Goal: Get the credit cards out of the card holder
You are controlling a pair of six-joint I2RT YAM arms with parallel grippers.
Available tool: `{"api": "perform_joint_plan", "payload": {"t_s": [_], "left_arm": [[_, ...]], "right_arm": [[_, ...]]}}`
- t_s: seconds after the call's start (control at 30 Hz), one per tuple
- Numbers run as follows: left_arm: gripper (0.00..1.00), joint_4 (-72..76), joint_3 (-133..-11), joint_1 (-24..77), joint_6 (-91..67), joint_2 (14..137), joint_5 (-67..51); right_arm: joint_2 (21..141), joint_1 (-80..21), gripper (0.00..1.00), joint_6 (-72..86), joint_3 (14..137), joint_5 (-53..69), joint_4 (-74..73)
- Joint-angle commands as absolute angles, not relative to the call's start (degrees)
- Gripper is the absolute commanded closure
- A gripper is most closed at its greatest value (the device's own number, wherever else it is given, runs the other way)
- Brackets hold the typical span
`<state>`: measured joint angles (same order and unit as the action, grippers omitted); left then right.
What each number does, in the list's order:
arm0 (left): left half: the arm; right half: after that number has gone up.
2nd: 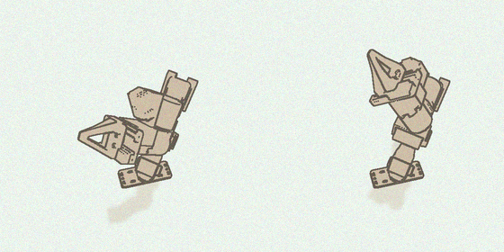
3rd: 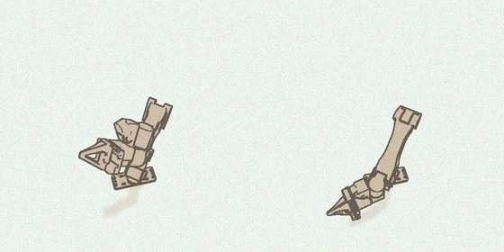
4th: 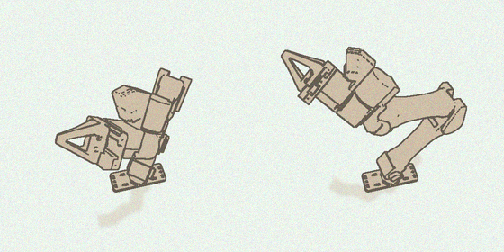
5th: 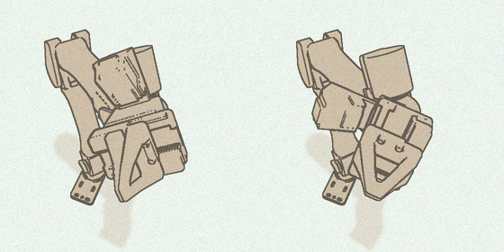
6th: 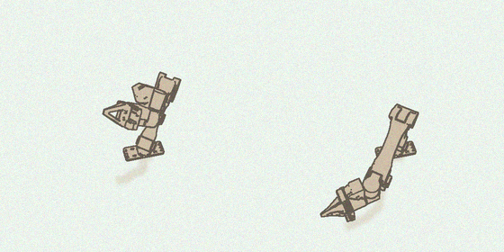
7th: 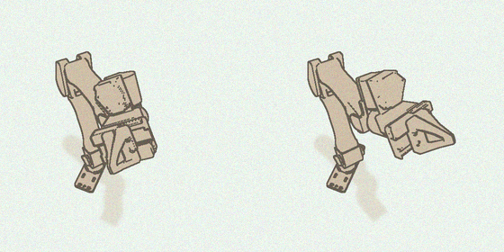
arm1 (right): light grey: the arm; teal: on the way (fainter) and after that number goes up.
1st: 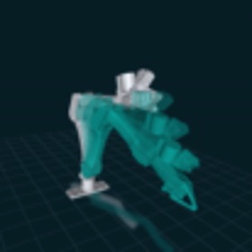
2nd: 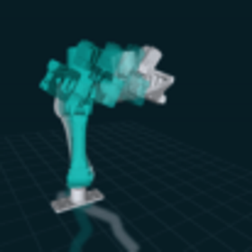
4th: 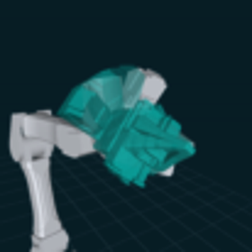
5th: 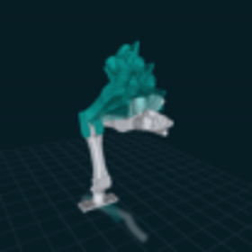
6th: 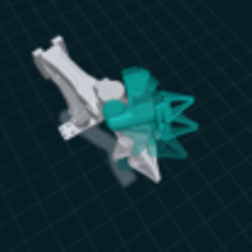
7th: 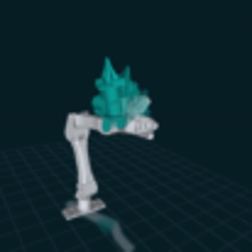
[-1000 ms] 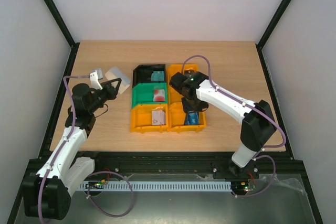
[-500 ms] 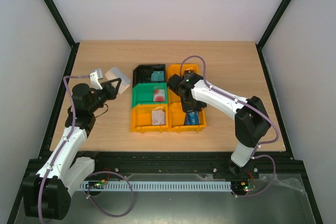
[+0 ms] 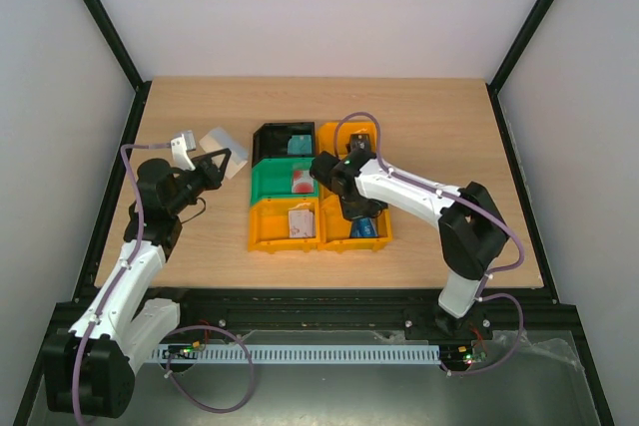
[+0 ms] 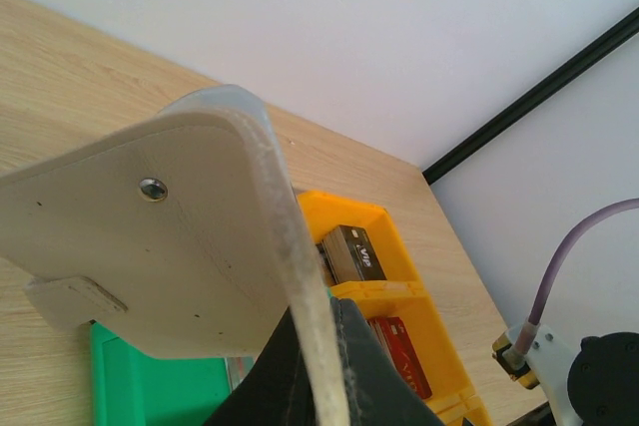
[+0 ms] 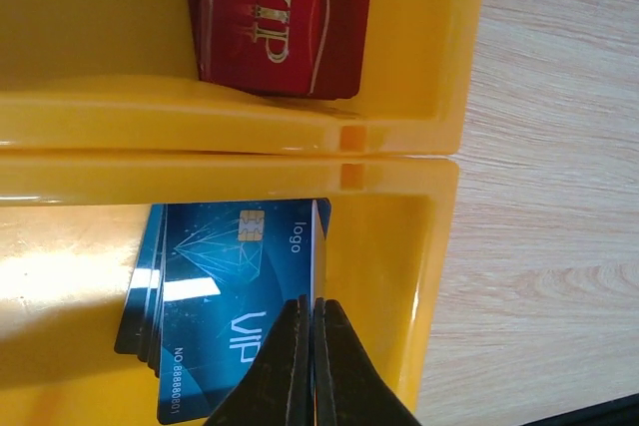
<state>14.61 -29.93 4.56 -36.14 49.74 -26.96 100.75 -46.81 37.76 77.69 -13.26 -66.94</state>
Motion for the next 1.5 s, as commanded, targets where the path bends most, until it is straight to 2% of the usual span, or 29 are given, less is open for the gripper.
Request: {"api": "perform_joint_plan", "payload": {"t_s": [0.0, 0.47, 0.97, 1.47], "left_arm": [[0.98, 16.52, -30.2, 4.34, -35.18, 49.83, -27.33], [0.98, 16.7, -30.06, 4.3, -34.97, 49.82, -27.42], [0.98, 16.62, -29.93, 4.31, -34.75, 49.75, -27.6], [0.98, 16.96, -30.06, 4.3, -34.8, 49.99, -27.69]], "right_arm": [[100.75, -47.98, 0.98, 38.08, 77.67, -17.53, -65.51], [98.97, -50.43, 0.98, 33.62, 77.59, -29.66, -69.23], [97.3, -56.45, 0.98, 23.88, 78.83, -26.89, -63.59], [92.74, -56.93, 0.98, 19.91, 68.66, -32.01, -53.47]]}}
